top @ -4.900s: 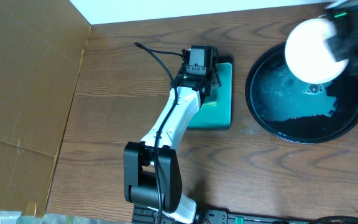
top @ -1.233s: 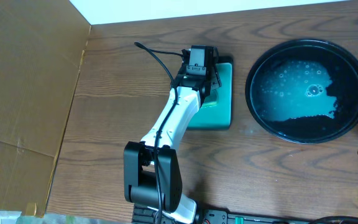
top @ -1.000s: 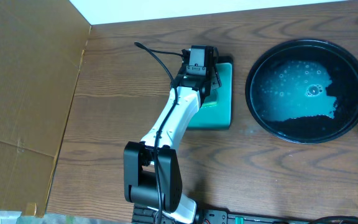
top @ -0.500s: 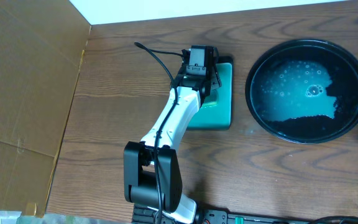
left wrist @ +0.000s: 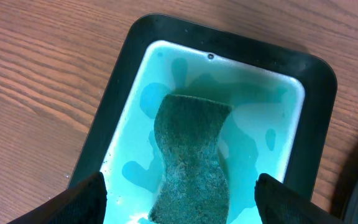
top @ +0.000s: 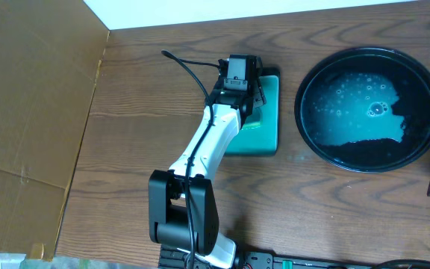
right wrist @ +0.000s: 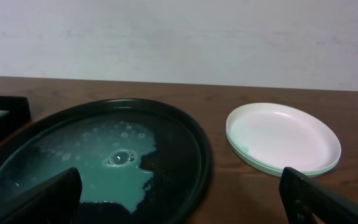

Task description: Clean dirty plates on tray and stack at the side

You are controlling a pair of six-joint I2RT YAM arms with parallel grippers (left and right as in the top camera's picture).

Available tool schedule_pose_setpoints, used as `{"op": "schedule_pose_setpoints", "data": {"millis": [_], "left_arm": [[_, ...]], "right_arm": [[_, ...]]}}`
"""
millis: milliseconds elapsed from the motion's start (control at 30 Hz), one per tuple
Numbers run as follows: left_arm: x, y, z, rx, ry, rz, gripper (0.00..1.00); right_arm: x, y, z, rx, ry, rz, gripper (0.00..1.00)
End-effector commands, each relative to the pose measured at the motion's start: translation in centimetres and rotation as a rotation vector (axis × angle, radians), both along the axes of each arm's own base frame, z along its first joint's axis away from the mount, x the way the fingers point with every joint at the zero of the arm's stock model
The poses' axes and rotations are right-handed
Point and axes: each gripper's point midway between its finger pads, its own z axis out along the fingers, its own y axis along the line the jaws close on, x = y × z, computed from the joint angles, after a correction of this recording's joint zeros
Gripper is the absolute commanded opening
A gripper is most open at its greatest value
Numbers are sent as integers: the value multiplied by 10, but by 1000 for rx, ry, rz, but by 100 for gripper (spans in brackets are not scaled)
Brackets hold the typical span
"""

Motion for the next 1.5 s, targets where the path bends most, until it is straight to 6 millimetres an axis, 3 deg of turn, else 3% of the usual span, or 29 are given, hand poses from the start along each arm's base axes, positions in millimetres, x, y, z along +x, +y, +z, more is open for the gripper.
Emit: {"op": "schedule_pose_setpoints", "data": {"millis": [0, 1033, 1233, 1467], "left_arm": [[-1, 3, -1, 5, 4, 8, 77], [-2, 10, 0, 72, 17, -18, 77], [-29, 14, -7, 90, 130, -26, 77], [-56, 11, 7, 91, 130, -114, 77]], "right_arm": [[0, 0, 0, -16, -2, -2, 99], [0, 0, 0, -16, -3, -2, 99], [0, 0, 0, -16, -3, -2, 99], [0, 0, 0, -16, -3, -2, 99]]}}
